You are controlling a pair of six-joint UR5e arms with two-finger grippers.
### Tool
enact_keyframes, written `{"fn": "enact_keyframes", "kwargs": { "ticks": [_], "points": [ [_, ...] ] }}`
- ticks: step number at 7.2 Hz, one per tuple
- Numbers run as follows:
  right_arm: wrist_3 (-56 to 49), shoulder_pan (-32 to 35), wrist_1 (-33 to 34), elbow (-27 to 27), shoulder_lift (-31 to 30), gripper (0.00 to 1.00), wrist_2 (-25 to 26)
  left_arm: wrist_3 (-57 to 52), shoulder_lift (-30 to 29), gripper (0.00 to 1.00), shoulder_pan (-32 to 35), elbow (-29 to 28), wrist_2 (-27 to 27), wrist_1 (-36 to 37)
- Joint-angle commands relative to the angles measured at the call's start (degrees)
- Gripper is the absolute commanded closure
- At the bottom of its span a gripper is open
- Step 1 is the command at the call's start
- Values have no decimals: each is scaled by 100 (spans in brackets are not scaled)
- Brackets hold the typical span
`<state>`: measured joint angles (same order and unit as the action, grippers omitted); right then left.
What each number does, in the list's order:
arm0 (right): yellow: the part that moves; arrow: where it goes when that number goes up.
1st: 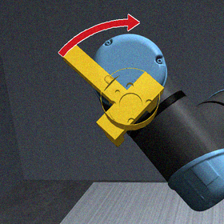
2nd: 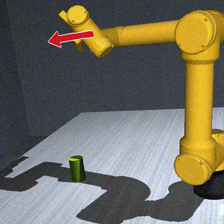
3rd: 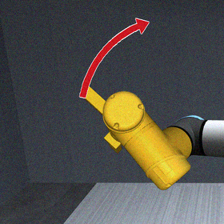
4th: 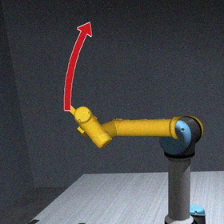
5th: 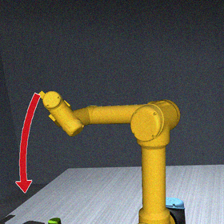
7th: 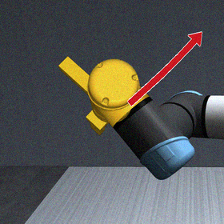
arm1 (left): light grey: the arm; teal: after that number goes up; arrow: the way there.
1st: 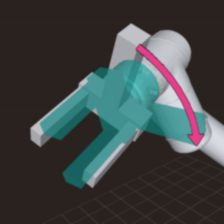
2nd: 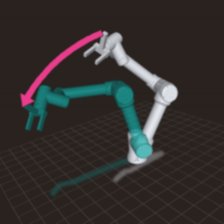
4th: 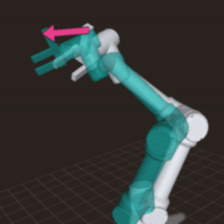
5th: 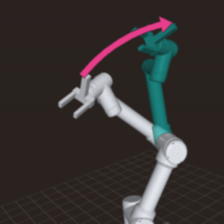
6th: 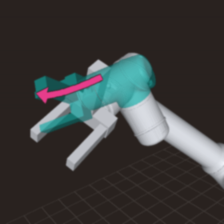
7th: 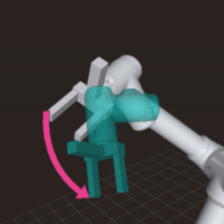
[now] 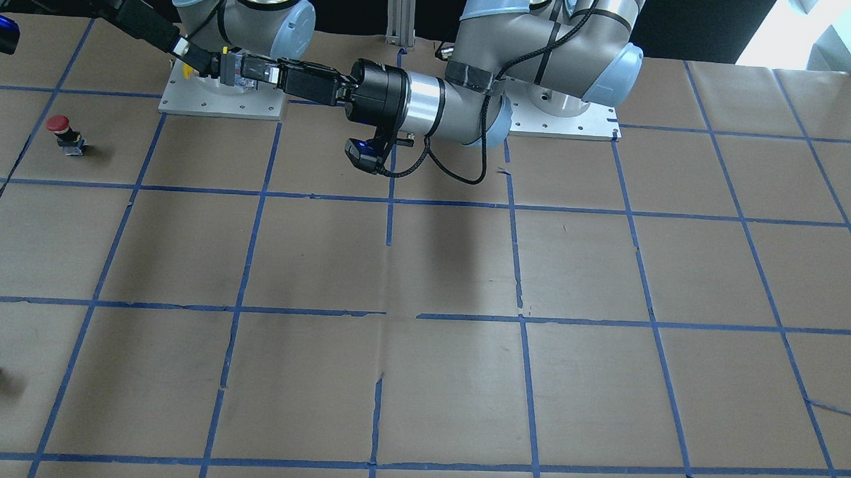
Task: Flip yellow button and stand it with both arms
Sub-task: 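Close the right gripper on the button's base held out by the left gripper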
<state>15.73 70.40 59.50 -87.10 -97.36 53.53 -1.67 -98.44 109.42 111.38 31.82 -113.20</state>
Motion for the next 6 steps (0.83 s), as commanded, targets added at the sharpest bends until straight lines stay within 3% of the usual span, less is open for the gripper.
{"fn": "enact_keyframes", "kwargs": {
  "ticks": [1,2,3,4,5,6],
  "points": [
    [0,-8,0,0,-2,80,0,0,-35,89,0,6,0,35],
    [0,-9,0,0,7,80,0,0,-35,88,0,6,-9,52],
    [0,-9,0,0,-2,80,0,0,-35,79,0,-3,-18,53],
    [0,-9,-8,0,7,81,0,9,-43,12,0,-20,-27,53],
    [0,0,-8,0,7,82,8,17,-70,3,-8,-90,-44,44],
    [0,-8,-8,0,7,82,8,18,-70,1,-9,-125,-44,44]
  ]
}}
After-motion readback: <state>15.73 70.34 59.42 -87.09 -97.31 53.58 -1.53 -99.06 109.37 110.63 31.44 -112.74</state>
